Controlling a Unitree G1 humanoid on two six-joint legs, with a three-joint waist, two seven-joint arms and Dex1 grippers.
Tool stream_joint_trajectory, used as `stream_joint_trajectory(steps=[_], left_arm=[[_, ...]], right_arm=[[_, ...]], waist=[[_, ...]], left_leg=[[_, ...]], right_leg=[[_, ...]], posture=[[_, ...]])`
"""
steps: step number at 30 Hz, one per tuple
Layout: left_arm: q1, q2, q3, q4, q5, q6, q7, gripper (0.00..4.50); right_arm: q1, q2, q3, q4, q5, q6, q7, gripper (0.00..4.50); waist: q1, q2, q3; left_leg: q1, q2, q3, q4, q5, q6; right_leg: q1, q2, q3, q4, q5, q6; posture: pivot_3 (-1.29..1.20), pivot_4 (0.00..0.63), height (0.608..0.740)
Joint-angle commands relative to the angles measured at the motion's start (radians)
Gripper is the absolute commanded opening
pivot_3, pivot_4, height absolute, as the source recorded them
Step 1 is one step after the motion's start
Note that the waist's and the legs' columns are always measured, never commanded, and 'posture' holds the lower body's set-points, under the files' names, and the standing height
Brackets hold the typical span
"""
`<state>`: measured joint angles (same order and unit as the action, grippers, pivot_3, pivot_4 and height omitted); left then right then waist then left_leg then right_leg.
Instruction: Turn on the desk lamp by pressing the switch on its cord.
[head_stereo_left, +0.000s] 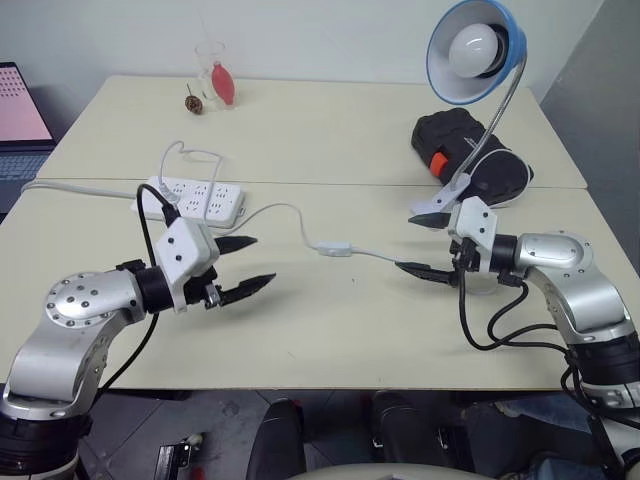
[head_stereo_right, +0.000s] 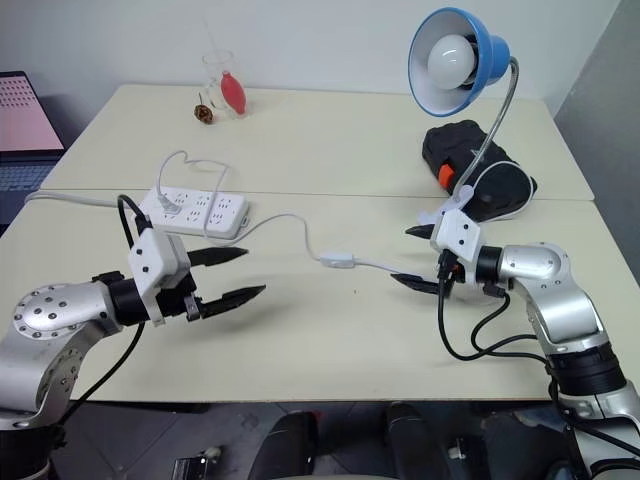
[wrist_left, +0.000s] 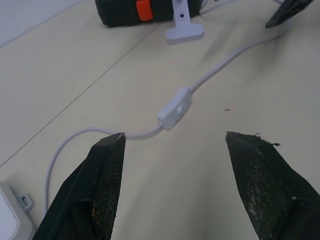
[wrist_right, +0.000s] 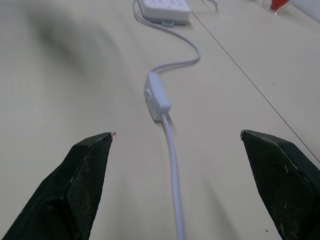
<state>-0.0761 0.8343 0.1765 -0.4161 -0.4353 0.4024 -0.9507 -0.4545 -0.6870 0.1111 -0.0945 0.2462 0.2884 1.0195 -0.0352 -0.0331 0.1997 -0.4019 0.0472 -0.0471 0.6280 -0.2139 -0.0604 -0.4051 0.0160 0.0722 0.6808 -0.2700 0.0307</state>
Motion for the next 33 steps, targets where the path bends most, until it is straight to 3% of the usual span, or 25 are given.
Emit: stream_joint_trajectory(steps=[1,13,31,33], left_arm=[[-0.007,0.010,0.006,-0.009,0.008,-0.031,-0.008,3.31],[-0.028,-0.006,-0.021,0.018,0.027,-0.063,-0.012,3.31],[0.027,0.006,-0.012,-0.009,0.040,-0.058,0.003,3.31],[0.026,0.007,-0.013,-0.010,0.039,-0.057,0.004,3.31]], right_arm=[[-0.061,0.001,0.030,0.035,-0.009,-0.013,0.048,4.33],[-0.343,0.214,0.219,0.478,-0.151,-0.060,0.102,4.33],[-0.501,0.396,0.197,0.870,-0.223,-0.171,0.100,4.33],[-0.509,0.403,0.192,0.893,-0.227,-0.179,0.096,3.96]], waist=[[0.000,0.000,0.000],[-0.012,0.000,0.000],[-0.020,0.001,0.001],[-0.022,0.001,0.001]], left_leg=[[0.000,0.000,0.000,0.000,0.000,0.000],[0.000,0.000,0.000,0.000,0.000,0.000],[0.000,0.000,-0.001,0.000,0.000,0.000],[0.000,0.000,-0.001,0.000,0.000,0.000]], right_leg=[[0.000,0.000,0.000,0.000,0.000,0.000],[0.000,0.000,0.000,0.000,0.000,0.000],[0.000,0.000,0.000,0.001,0.001,-0.001],[0.000,0.000,-0.001,0.001,0.001,-0.001]], posture=[[0.00,0.150,0.740],[0.00,0.150,0.740],[0.00,0.150,0.740],[0.00,0.150,0.740]])
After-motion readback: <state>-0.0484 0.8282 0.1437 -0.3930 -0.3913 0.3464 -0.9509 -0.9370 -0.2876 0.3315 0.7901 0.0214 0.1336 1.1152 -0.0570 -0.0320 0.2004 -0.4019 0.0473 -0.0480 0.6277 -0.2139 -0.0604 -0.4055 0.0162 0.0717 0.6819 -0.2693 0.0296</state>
